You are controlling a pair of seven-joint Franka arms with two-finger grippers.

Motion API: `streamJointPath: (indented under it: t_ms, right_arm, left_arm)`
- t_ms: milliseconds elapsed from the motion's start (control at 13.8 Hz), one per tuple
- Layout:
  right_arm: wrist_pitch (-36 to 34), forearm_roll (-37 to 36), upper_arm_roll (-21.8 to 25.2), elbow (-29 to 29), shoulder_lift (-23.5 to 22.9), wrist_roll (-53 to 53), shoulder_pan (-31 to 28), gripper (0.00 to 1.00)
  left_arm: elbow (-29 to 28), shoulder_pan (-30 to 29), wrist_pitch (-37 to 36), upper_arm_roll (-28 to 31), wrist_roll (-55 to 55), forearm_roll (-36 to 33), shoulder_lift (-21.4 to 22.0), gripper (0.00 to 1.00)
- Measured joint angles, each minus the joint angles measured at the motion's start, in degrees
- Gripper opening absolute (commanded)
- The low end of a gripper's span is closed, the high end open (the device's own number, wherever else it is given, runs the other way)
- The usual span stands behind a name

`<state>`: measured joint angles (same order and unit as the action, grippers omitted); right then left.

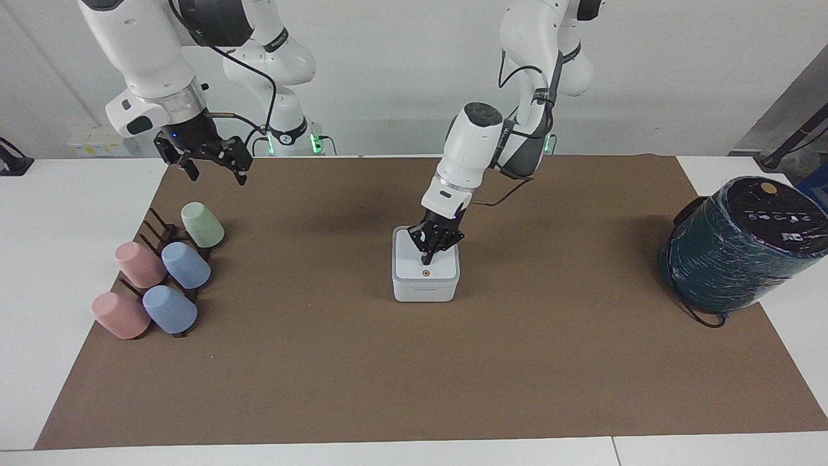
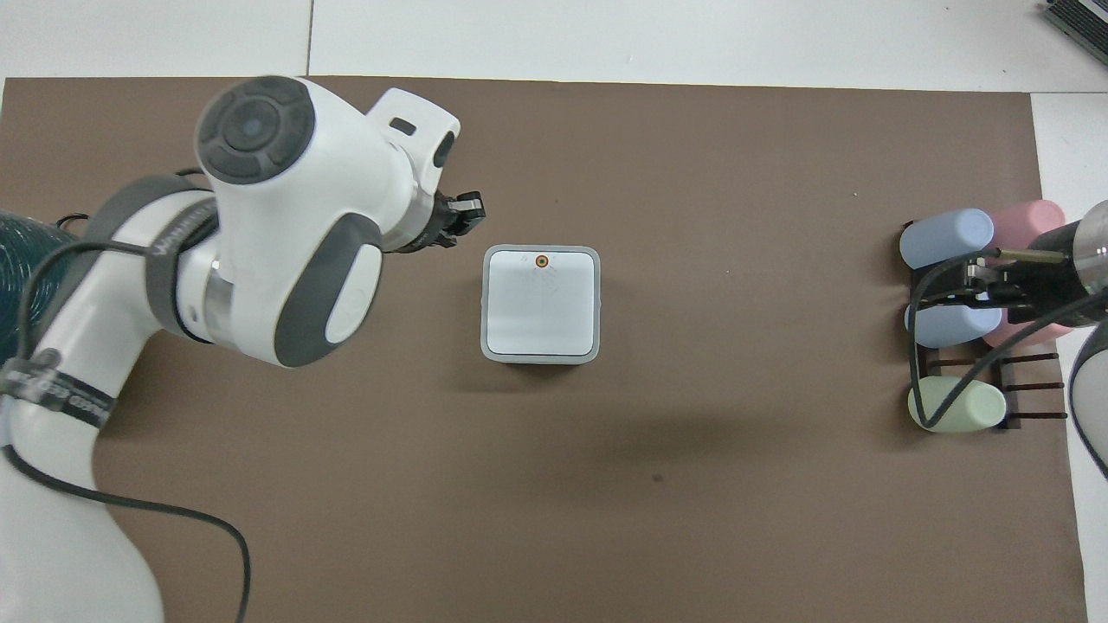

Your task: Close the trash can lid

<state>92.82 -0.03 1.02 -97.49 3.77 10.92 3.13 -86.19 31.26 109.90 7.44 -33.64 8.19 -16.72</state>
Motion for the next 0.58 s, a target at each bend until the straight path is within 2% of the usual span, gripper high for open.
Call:
streamJointPath:
  t_ms: [217, 580]
  right_arm:
    - [0.00, 0.00, 0.00, 0.00, 0.00, 0.00, 0.00, 1.00]
    - [0.00, 0.00, 0.00, 0.00, 0.00, 0.00, 0.00, 1.00]
  left_arm:
    - [3.36, -5.74, -8.45, 0.36, 8.94, -1.82, 0.05, 0.00]
    - [4.71, -18.44, -14.53, 0.52, 28.54, -5.49, 3.29, 0.00]
